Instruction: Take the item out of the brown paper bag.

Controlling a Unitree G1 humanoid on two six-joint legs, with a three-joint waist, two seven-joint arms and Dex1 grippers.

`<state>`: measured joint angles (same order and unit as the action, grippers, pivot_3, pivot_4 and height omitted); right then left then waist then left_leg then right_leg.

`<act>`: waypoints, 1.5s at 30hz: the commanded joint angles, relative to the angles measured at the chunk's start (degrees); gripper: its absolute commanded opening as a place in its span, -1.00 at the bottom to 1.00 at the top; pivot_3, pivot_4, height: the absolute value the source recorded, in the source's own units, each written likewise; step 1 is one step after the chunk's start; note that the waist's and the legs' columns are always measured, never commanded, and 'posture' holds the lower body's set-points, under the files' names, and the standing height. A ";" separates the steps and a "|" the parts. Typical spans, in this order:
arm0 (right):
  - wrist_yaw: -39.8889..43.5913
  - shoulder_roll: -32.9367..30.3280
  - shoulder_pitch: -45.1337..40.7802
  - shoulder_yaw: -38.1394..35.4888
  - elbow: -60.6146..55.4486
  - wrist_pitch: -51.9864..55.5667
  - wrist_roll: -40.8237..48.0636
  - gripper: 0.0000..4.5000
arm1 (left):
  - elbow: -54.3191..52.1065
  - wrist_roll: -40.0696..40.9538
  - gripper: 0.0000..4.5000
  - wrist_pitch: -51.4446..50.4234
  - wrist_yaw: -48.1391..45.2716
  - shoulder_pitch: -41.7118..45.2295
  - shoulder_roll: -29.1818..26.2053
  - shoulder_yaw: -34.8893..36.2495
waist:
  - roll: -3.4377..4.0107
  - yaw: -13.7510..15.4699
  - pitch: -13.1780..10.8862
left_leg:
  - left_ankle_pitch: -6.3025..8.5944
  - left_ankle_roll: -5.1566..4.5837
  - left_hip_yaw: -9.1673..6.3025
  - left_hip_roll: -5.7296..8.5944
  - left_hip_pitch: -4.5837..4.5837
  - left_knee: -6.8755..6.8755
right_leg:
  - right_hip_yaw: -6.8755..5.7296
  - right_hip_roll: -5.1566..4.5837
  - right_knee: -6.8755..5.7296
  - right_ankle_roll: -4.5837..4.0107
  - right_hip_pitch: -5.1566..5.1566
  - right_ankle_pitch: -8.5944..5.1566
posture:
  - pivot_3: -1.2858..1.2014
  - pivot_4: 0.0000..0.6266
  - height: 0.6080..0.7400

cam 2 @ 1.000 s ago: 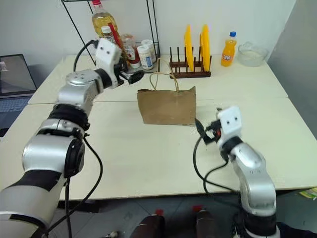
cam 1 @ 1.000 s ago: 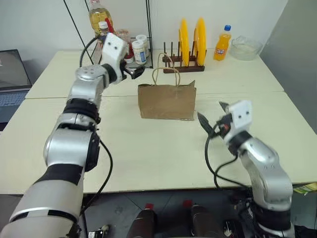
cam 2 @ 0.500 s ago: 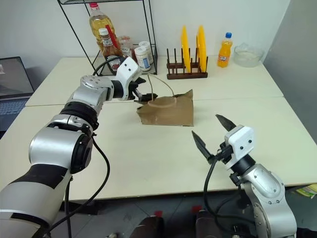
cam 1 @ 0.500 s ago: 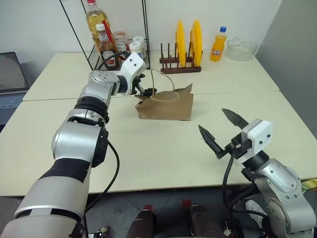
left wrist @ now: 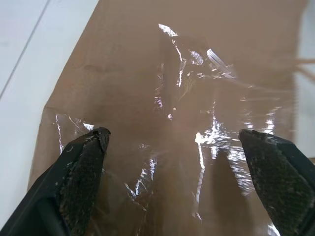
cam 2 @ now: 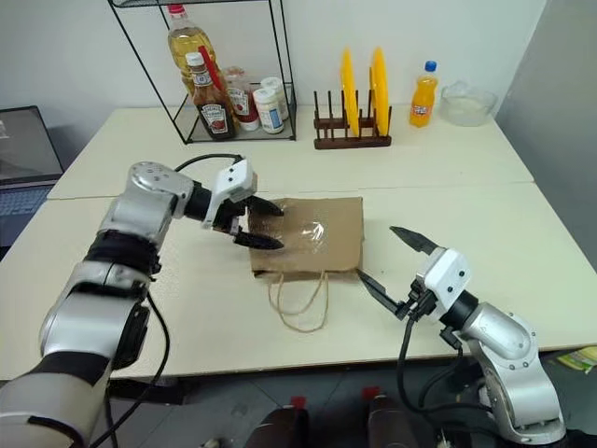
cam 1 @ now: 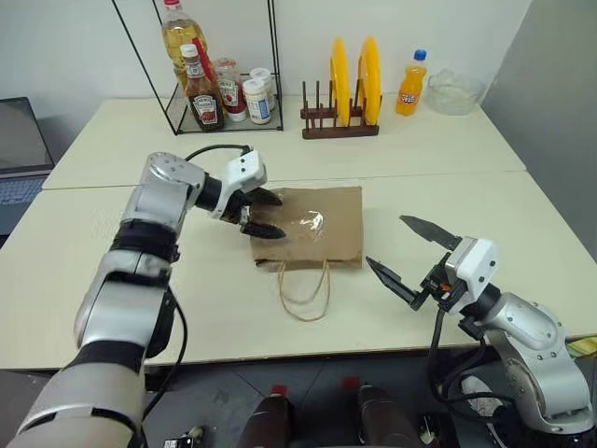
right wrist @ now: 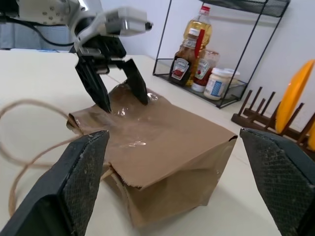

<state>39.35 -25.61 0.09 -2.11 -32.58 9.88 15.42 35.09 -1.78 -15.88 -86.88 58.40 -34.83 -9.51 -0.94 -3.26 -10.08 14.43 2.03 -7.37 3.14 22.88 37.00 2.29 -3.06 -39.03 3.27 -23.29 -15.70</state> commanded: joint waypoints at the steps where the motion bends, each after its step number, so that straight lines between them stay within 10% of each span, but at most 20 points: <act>1: 2.56 -1.28 -0.61 0.82 0.76 -2.98 1.13 0.99 | -16.39 4.82 1.00 -3.02 -0.63 -2.17 -3.90 3.14 | -0.01 0.04 0.00 | 0.00 0.00 -0.01 0.00 0.00 0.01 | 0.00 0.00 0.00 0.00 0.00 0.00 | 0.03 -0.52 1.00; 10: 11.85 -7.59 -2.88 3.08 12.40 -5.23 1.60 0.99 | -20.50 4.97 1.00 34.21 -5.12 -21.06 -15.17 0.40 | 0.14 0.47 0.08 | 0.01 -0.01 0.12 -0.04 -0.21 -0.06 | 0.09 -0.02 0.01 -0.06 0.10 -0.03 | 0.03 -0.52 1.00; 24: 20.01 -10.33 -9.53 8.72 17.11 -8.29 0.46 0.99 | -17.69 4.33 1.00 38.60 7.18 -24.61 2.06 -5.98 | -0.04 1.19 0.06 | -0.01 -0.06 0.00 0.07 -0.09 0.02 | 0.02 -0.07 0.01 -0.02 0.10 0.00 | 0.03 -0.52 1.00; 40: 18.36 -11.27 -17.84 20.69 37.38 -48.65 -22.92 1.00 | -20.20 15.47 -0.99 5.03 20.24 -16.28 7.48 2.70 | -0.06 1.34 0.06 | -0.07 0.04 -0.01 0.11 -0.12 0.08 | -0.01 -0.04 0.00 -0.01 0.13 -0.01 | 0.03 -0.52 1.00; 45: 10.21 -9.02 -23.51 22.63 46.77 -63.81 -32.12 1.00 | -20.00 16.72 -0.99 -0.23 24.07 -14.64 8.55 4.33 | -0.06 1.31 0.06 | -0.16 0.19 -0.01 0.11 -0.14 0.06 | 0.00 -0.03 0.00 -0.01 0.12 0.00 | 0.03 -0.52 1.00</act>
<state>52.41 -35.20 -22.17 20.05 12.40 -49.64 -13.68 17.07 13.75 -15.03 -64.07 42.41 -26.30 -6.75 -1.00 -1.95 -10.02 14.27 2.24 -7.37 3.25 22.73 37.06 2.30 -3.09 -39.03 3.25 -23.17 -15.70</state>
